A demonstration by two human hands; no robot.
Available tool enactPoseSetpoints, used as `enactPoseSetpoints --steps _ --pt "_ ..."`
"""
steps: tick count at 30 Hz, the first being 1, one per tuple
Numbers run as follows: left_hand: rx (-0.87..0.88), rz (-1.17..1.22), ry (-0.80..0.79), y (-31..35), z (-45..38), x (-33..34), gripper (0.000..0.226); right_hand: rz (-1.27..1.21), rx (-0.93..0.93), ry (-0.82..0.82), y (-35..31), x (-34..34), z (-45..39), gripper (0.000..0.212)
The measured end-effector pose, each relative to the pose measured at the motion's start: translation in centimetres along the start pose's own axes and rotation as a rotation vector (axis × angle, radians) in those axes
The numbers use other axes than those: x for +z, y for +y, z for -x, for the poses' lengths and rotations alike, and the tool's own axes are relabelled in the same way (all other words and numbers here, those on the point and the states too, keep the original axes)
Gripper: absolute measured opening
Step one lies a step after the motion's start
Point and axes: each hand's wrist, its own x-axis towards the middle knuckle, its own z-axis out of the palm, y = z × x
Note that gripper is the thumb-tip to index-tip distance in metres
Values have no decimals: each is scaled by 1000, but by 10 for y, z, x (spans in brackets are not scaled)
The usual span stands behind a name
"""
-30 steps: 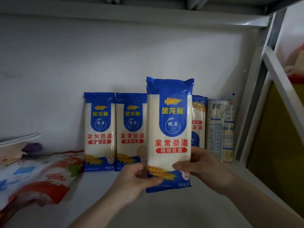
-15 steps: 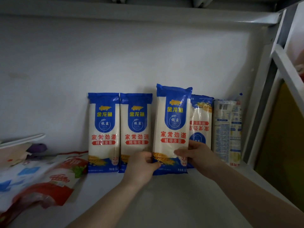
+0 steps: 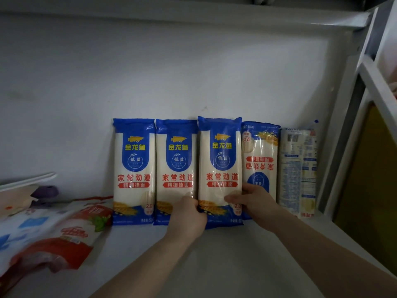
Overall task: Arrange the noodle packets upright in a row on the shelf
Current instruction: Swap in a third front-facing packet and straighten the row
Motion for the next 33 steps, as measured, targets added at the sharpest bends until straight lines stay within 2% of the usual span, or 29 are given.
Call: enactPoseSetpoints --steps 4,12,18,22,29,31,33 --pt "13 -38 86 -2 2 8 7 19 10 0 2 0 -2 33" --pt "15 -90 181 1 9 4 26 169 52 12 1 0 -6 35" --pt "11 -93 153 0 14 -2 16 725 86 38 -23 9 2 30" --pt "9 -74 150 -3 14 -3 19 650 133 91 -14 2 10 27" --pt "31 -114 188 -5 10 1 16 635 38 198 -6 10 12 37" --pt "51 -158 172 -1 10 -4 17 713 35 169 -10 12 14 27" --pt "105 -160 187 12 7 -19 19 742 -51 179 -24 16 15 17"
